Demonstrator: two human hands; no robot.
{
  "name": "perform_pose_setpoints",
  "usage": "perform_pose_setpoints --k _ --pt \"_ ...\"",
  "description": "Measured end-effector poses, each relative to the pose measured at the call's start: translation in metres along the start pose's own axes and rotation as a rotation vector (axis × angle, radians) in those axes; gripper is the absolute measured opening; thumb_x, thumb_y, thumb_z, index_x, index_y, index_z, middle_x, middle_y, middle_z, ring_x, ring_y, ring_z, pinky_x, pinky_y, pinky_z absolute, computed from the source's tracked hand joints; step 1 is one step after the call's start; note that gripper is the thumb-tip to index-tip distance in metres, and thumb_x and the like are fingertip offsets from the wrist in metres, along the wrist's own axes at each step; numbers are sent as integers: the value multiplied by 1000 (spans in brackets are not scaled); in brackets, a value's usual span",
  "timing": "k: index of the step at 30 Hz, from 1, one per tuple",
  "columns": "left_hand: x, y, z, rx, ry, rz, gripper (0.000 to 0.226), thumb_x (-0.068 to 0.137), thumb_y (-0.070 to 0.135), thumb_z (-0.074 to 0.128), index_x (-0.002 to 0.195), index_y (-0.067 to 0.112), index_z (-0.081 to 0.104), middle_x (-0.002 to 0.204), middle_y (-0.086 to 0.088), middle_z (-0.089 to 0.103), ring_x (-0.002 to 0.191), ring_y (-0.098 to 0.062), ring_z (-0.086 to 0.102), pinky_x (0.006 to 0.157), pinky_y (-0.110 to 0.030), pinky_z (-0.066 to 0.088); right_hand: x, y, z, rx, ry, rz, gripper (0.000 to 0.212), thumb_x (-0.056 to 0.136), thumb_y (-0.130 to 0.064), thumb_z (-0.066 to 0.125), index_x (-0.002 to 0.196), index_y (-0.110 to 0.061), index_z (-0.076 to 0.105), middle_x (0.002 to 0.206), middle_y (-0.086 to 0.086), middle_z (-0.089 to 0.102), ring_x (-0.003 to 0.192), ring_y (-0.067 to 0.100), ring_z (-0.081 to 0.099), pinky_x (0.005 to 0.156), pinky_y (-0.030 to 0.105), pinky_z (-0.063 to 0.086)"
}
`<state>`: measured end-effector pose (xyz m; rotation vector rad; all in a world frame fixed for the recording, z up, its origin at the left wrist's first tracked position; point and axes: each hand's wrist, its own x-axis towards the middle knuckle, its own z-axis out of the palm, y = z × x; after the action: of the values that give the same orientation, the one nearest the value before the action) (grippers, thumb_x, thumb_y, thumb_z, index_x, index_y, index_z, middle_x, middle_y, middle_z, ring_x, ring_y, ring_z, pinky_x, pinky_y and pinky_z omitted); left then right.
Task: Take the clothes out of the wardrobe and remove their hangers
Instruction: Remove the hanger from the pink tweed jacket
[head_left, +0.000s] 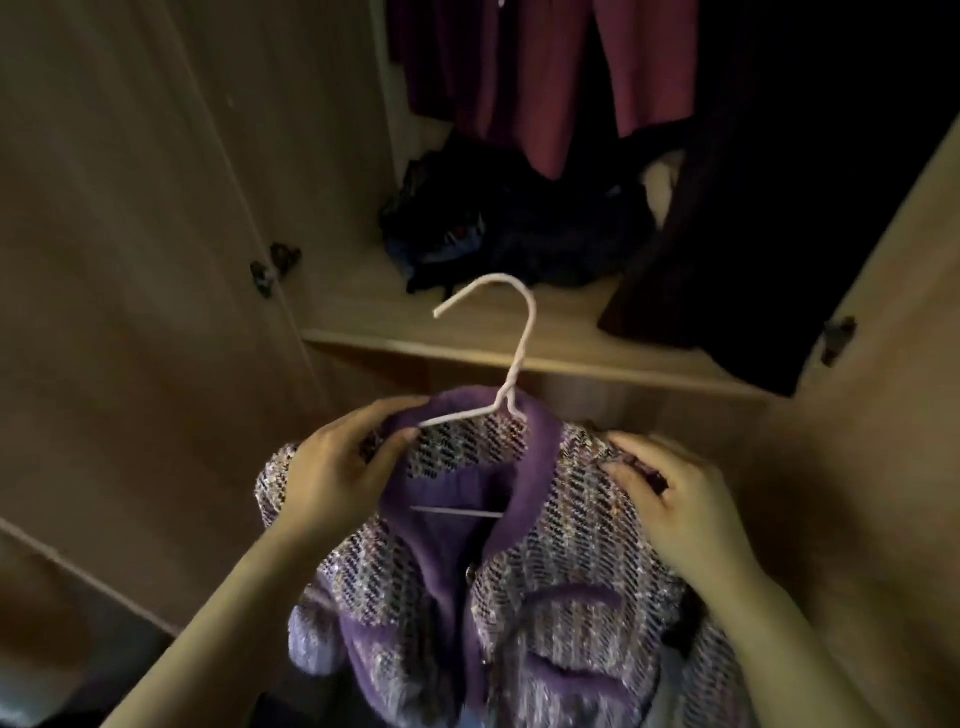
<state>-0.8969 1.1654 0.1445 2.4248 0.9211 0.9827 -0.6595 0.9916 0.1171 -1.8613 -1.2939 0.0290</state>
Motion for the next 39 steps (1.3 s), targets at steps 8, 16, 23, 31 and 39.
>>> perform_pose_setpoints --k 8,16,23,31,39 --pt "213 -3 -66 -106 240 158 31 79 60 44 107 53 57 103 29 63 95 2 60 82 -35 53 227 -50 -43 -32 160 -359 38 84 -44 59 111 -18 67 101 -17 62 96 0 57 78 12 45" --pt "436 2 -159 -243 333 471 17 83 46 54 96 51 62 99 29 65 92 2 62 85 -24 50 418 -141 -86 -155 293 -608 30 85 -42 62 114 -34 64 112 -26 61 104 -12 55 87 3 37" --pt "607 1 -206 -431 360 655 20 85 36 56 88 53 64 95 25 66 91 3 61 81 -22 50 539 -233 -123 -427 562 -596 28 83 -41 61 111 -40 65 105 -22 67 85 -3 63 78 25 51" --pt "739 13 -241 -416 416 785 20 82 51 53 98 45 63 97 16 67 91 -9 63 82 -44 53 621 -286 -144 -557 650 -565 26 87 -31 62 111 -40 64 103 -22 67 93 -3 61 86 27 50" --pt "835 48 -272 -302 615 679 48 82 60 51 117 29 62 111 -9 58 105 -24 58 95 -39 46 695 -329 -177 -642 837 -429 22 91 -34 55 107 -47 63 101 -12 68 92 14 62 77 32 52"
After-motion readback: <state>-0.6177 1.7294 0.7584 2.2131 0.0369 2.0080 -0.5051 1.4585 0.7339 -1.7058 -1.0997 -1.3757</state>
